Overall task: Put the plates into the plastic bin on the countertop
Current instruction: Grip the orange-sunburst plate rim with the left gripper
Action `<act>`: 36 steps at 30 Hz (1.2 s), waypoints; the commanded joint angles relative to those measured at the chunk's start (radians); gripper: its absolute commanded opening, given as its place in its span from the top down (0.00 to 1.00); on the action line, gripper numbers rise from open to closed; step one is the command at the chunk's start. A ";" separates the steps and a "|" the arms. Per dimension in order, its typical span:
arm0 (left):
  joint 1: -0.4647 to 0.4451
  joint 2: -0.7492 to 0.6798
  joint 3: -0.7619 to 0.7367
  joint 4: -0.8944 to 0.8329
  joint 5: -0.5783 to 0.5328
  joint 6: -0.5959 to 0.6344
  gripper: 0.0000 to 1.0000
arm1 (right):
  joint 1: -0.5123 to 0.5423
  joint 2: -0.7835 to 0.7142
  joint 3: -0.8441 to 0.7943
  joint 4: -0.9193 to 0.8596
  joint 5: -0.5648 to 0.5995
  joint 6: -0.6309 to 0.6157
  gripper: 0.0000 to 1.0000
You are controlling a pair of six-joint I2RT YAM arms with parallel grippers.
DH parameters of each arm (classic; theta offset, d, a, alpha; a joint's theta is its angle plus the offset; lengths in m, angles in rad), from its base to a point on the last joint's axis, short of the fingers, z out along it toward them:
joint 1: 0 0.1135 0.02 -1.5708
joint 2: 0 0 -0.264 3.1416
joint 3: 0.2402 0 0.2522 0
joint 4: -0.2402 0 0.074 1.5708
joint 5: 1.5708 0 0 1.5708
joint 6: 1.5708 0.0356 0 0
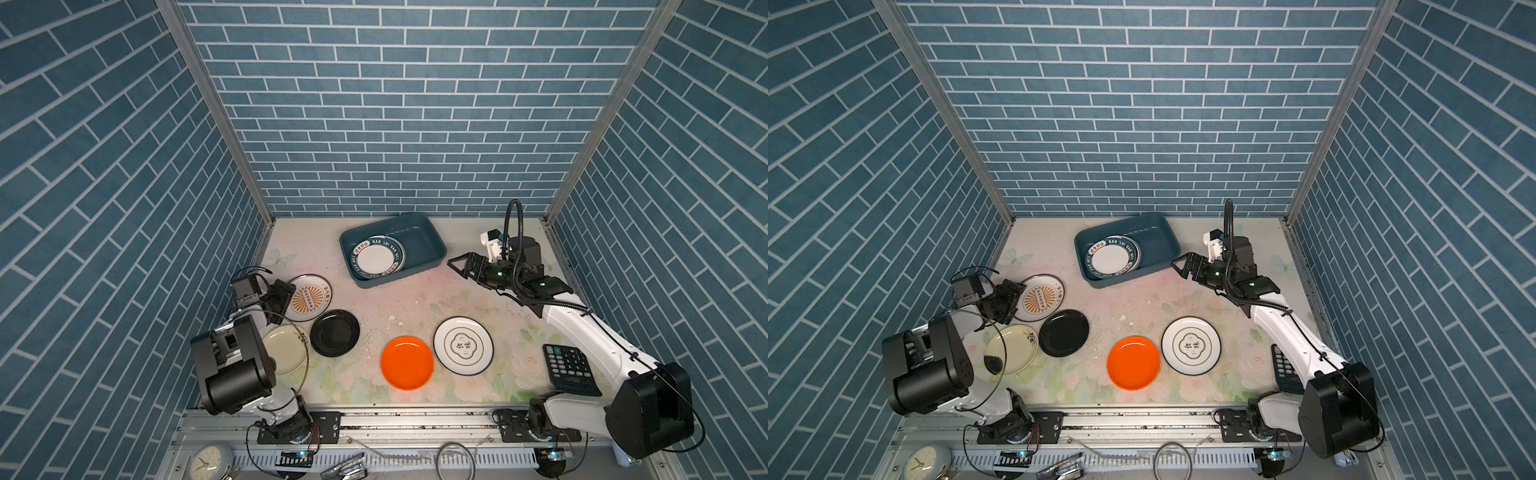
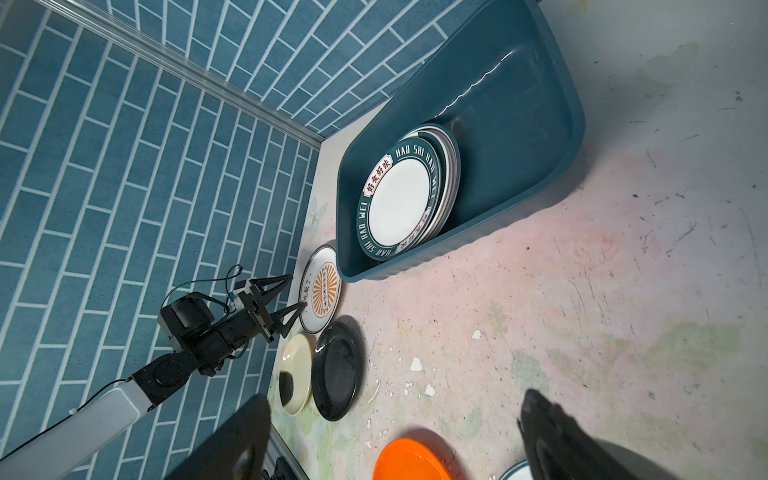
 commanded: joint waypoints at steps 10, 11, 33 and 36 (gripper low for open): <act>0.031 0.065 0.018 0.120 0.087 -0.028 0.38 | -0.004 -0.025 -0.012 0.043 0.007 0.059 0.07; 0.032 0.068 0.021 0.122 0.086 -0.030 0.41 | -0.004 -0.027 -0.013 0.047 0.007 0.063 0.07; 0.029 -0.030 0.043 -0.046 -0.067 0.085 0.57 | -0.007 -0.029 -0.032 0.059 0.025 0.070 0.08; 0.031 -0.069 0.026 -0.088 -0.133 0.084 0.56 | -0.010 -0.017 -0.031 0.073 0.017 0.067 0.08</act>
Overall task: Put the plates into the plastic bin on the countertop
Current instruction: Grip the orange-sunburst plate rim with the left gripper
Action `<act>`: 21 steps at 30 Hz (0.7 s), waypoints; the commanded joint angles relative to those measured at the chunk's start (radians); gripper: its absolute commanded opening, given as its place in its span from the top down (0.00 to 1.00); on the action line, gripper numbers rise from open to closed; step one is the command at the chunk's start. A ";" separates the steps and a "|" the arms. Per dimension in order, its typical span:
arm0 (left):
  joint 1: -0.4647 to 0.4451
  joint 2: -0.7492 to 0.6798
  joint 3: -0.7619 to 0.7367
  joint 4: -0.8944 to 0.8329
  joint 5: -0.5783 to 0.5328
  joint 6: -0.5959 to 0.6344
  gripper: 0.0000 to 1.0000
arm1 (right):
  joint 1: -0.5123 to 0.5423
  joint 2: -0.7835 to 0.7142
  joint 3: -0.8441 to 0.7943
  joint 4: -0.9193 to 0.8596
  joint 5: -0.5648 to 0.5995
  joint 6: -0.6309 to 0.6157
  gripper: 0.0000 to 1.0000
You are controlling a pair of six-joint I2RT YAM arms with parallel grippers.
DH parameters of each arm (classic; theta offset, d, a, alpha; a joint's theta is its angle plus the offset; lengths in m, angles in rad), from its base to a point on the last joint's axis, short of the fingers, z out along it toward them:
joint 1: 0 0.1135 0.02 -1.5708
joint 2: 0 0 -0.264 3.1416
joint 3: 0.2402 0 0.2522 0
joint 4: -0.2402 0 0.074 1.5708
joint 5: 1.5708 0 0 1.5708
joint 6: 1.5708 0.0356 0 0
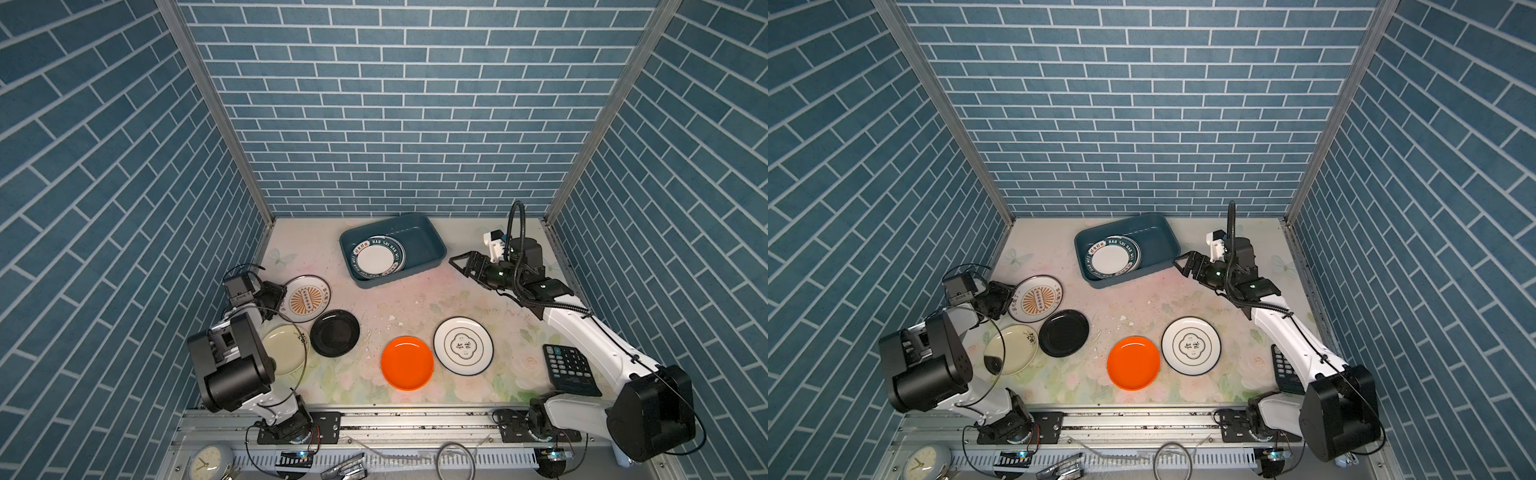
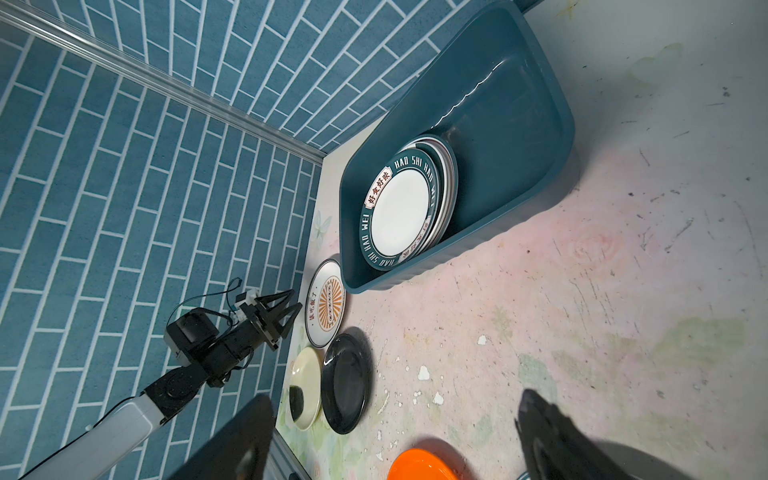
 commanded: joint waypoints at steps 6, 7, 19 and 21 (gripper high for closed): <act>0.006 -0.023 0.007 -0.150 -0.122 0.069 0.56 | -0.022 0.041 -0.008 0.066 -0.039 0.011 0.08; 0.006 -0.022 0.004 -0.152 -0.129 0.071 0.56 | -0.026 0.046 -0.006 0.066 -0.046 0.012 0.08; 0.020 0.026 0.018 -0.192 -0.167 0.092 0.56 | -0.074 0.038 -0.029 0.076 -0.074 0.015 0.09; 0.020 0.029 0.008 -0.180 -0.169 0.091 0.56 | -0.080 0.030 -0.033 0.076 -0.070 0.015 0.09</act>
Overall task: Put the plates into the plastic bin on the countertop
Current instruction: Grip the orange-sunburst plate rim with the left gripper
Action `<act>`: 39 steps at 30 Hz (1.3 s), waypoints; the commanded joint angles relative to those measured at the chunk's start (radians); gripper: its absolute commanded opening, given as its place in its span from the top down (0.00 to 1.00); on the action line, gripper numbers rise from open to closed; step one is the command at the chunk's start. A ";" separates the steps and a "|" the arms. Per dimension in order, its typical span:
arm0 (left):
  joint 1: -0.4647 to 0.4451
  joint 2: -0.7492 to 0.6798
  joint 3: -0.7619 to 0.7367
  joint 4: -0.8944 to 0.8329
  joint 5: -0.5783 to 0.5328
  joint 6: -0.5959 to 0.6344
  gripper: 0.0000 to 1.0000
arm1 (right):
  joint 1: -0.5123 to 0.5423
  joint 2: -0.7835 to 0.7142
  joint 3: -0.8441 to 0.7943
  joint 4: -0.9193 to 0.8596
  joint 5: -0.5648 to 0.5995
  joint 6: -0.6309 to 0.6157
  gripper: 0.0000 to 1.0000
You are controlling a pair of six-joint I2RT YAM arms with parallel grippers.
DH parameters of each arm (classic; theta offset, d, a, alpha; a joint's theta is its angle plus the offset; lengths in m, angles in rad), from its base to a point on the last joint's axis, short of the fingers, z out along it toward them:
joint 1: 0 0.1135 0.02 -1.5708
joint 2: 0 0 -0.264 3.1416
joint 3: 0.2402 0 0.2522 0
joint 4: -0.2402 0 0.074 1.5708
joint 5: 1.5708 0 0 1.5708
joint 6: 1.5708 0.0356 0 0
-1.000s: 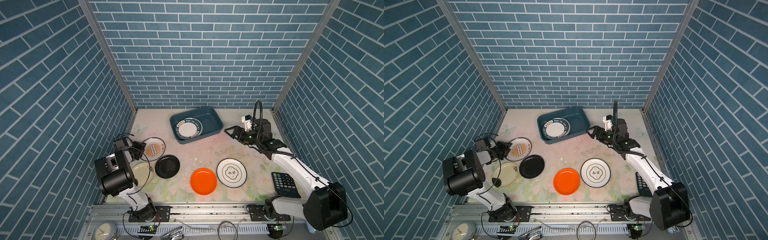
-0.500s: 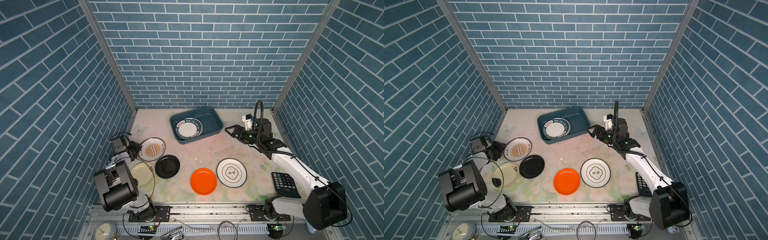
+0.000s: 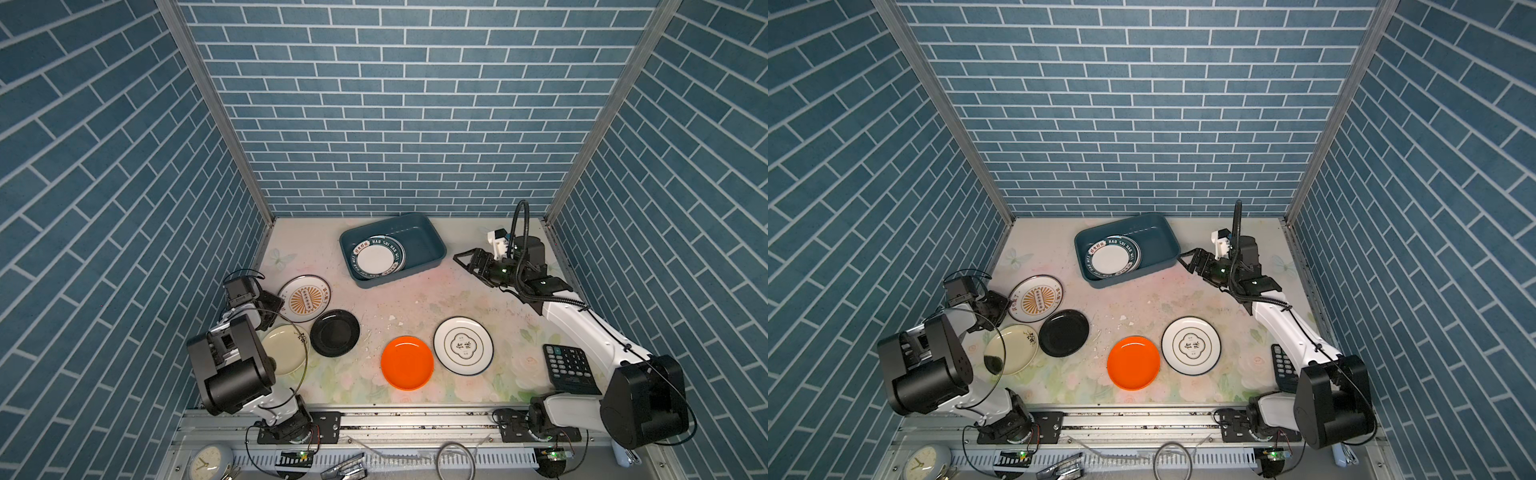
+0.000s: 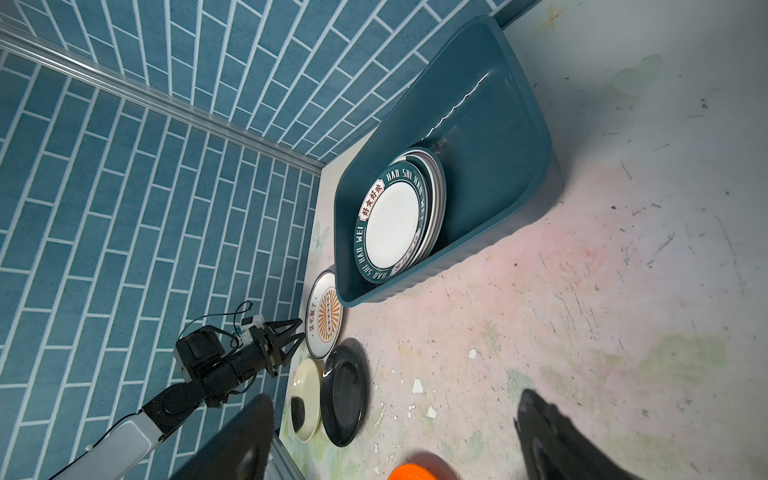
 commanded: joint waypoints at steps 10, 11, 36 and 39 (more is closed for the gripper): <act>0.006 0.089 -0.025 0.067 0.080 0.007 0.57 | -0.026 -0.012 -0.013 0.026 0.008 0.035 0.10; 0.006 0.091 -0.033 0.081 0.089 0.003 0.57 | -0.027 -0.015 -0.019 0.041 0.013 0.041 0.10; 0.000 0.193 -0.087 0.256 0.218 0.001 0.88 | -0.037 0.012 -0.035 0.085 -0.007 0.080 0.10; -0.002 0.196 -0.091 0.255 0.216 0.007 0.96 | -0.037 0.010 -0.037 0.083 -0.003 0.080 0.10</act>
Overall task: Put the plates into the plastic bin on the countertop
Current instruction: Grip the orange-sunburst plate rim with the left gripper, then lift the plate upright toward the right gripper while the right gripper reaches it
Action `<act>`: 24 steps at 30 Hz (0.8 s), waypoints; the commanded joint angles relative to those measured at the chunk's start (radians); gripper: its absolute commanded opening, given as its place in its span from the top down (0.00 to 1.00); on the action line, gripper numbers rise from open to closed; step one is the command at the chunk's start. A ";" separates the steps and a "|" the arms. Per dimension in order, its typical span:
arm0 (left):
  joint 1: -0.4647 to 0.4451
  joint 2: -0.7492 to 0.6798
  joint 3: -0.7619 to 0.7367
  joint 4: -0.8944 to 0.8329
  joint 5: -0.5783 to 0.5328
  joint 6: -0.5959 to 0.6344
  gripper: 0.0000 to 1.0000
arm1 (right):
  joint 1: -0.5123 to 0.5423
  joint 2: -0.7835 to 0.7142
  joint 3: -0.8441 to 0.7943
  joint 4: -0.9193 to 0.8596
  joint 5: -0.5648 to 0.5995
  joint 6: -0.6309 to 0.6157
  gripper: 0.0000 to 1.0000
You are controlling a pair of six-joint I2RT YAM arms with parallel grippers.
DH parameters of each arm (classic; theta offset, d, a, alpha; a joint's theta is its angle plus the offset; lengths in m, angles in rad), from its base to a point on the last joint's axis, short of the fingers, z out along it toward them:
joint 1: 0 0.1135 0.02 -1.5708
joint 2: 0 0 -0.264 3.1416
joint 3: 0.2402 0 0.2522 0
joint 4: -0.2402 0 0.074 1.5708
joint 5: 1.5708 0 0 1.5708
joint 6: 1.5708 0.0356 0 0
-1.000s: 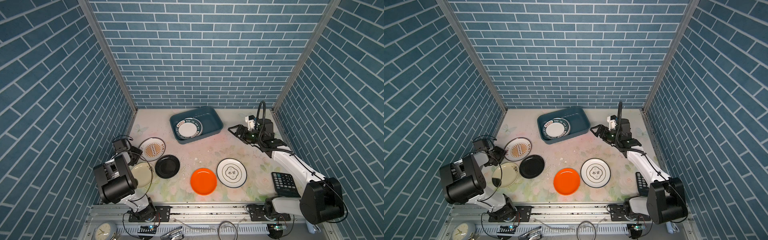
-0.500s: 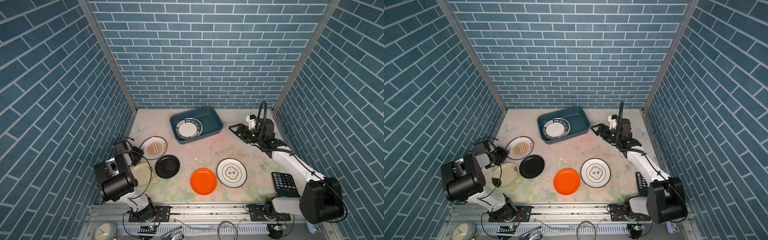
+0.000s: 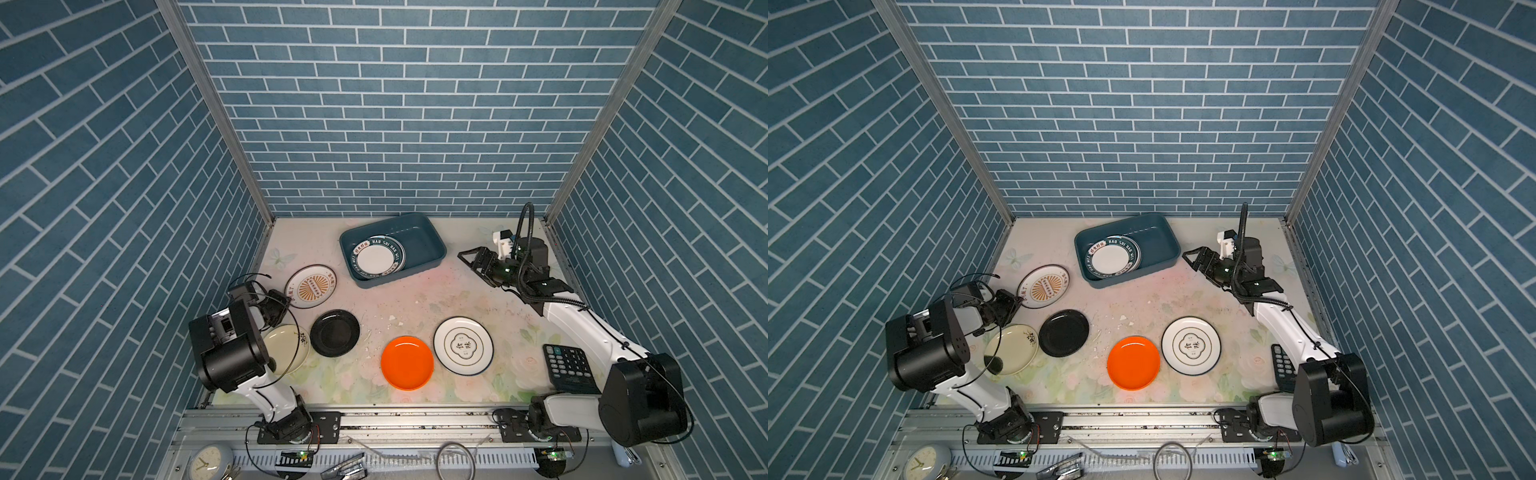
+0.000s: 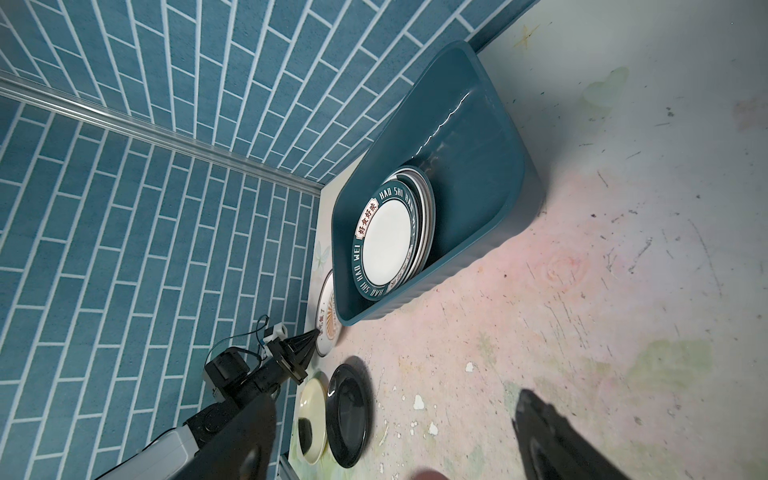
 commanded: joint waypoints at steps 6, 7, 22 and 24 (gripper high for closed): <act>-0.003 0.011 -0.030 -0.096 -0.074 0.009 0.97 | -0.004 -0.005 -0.013 0.013 0.000 0.026 0.11; -0.005 0.005 -0.031 -0.096 -0.071 0.003 0.97 | -0.003 -0.005 -0.014 0.013 -0.001 0.028 0.11; -0.030 -0.269 -0.015 -0.140 -0.073 -0.118 1.00 | -0.004 0.012 -0.001 0.002 -0.021 0.054 0.12; -0.034 -0.333 -0.005 -0.168 -0.088 -0.120 1.00 | -0.004 0.019 0.007 0.001 -0.026 0.059 0.12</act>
